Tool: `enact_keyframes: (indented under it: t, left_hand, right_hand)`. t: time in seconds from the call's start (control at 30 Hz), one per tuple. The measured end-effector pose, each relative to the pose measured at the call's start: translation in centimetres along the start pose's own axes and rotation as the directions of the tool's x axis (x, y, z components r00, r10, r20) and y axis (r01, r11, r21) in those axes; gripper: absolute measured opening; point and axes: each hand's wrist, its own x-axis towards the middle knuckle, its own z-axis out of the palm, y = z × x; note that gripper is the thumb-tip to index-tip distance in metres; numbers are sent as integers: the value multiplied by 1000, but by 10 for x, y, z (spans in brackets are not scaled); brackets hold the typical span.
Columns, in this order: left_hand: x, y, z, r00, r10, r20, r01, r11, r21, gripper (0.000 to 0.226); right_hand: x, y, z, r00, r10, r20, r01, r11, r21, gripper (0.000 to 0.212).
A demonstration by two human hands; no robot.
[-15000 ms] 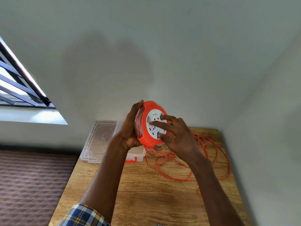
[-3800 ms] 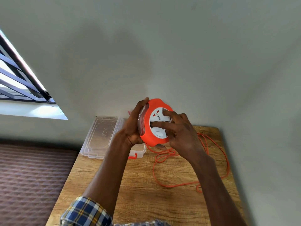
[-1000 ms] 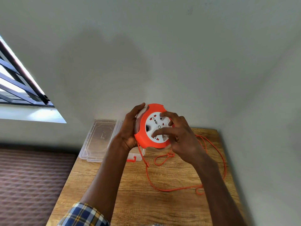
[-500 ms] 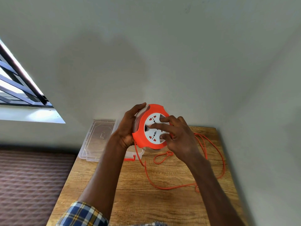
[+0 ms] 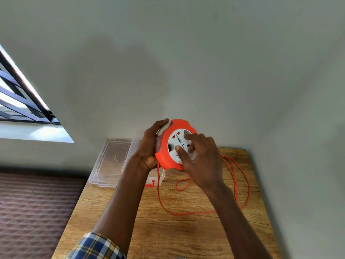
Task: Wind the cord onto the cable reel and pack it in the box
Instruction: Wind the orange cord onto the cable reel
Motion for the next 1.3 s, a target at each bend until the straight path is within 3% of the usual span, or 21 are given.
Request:
enact_keyframes:
  t: [0.07, 0.13, 0.23, 0.37, 0.63, 0.8, 0.9, 1.07, 1.23, 1.3]
  left_hand:
    - [-1, 3, -2, 999, -25, 25, 25, 1000, 0, 69]
    - [-2, 5, -4, 998, -46, 39, 46, 999, -9, 63]
    - [-3, 4, -11, 995, -75, 61, 74, 997, 11, 61]
    - [-2, 5, -12, 993, -100, 59, 98, 994, 42, 63]
    - [1, 3, -5, 998, -68, -6, 68, 997, 46, 60]
    - [1, 4, 6, 999, -38, 5, 38, 996, 81, 58]
    - [1, 2, 12, 999, -42, 15, 40, 996, 84, 55]
    - [1, 0, 10, 1000, -10, 2, 10, 999, 37, 60]
    - [3, 6, 5, 999, 0, -38, 2, 999, 48, 56]
    - [1, 5, 1, 999, -14, -46, 17, 999, 52, 55]
  right_hand:
    - [2, 13, -7, 985, -154, 74, 151, 987, 50, 37]
    - [2, 22, -11, 960, -237, 148, 227, 971, 82, 43]
    - [2, 26, -14, 941, -247, 232, 238, 969, 65, 58]
    - [3, 23, -13, 934, -231, 271, 224, 973, 56, 61]
    - [1, 20, -4, 976, -123, 180, 124, 992, 5, 62]
    - [-5, 4, 3, 986, 164, 33, -167, 975, 147, 65]
    - [-1, -5, 11, 958, 287, -13, -284, 953, 103, 63]
    - [-1, 1, -4, 983, 179, -28, -177, 983, 56, 59]
    - [-1, -1, -10, 976, 204, -73, -197, 976, 89, 26]
    - [5, 5, -15, 997, 81, 6, -82, 996, 45, 34]
